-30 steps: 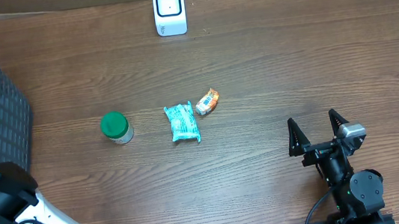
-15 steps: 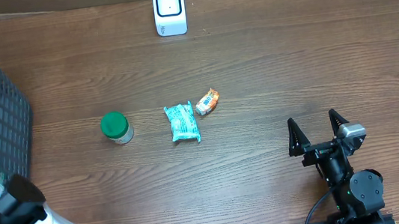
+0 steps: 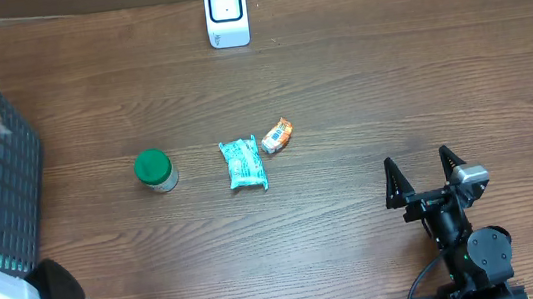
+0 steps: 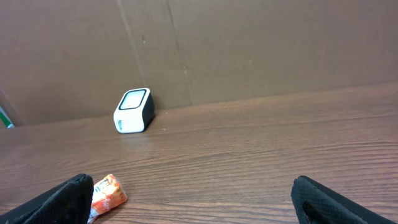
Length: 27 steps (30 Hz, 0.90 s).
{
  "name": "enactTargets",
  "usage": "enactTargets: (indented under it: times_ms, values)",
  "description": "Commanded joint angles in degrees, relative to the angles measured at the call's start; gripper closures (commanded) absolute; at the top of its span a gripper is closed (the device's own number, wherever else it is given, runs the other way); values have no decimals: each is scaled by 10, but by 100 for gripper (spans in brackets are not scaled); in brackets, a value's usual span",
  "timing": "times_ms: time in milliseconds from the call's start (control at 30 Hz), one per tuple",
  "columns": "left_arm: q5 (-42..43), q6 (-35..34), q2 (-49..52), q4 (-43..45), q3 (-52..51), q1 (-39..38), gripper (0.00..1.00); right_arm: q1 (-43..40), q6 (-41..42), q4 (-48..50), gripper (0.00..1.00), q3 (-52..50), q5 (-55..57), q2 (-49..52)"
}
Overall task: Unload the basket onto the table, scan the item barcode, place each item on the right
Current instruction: 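Lift the PanTree bag out and drop it beside the jar, open left gripper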
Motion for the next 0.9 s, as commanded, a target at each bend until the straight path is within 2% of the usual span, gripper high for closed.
enactTargets:
  times_ms: [0,200,333,567,867]
  values:
    - [58,-2,-25,-26,12,-43,96,1,-3,2,0,-6,1,-5]
    - [13,-7,-10,-98,-3,-174,96,1,-3,2,0,-6,1,-5]
    - [2,-15,13,-104,-30,-266,96,1,-3,2,0,-6,1,-5]
    - [-109,-158,75,-104,-96,-410,96,1,-2,2,0,-6,1,-5]
    - [-107,-325,182,-81,-222,-489,95,1,-2,2,0,-6,1,-5]
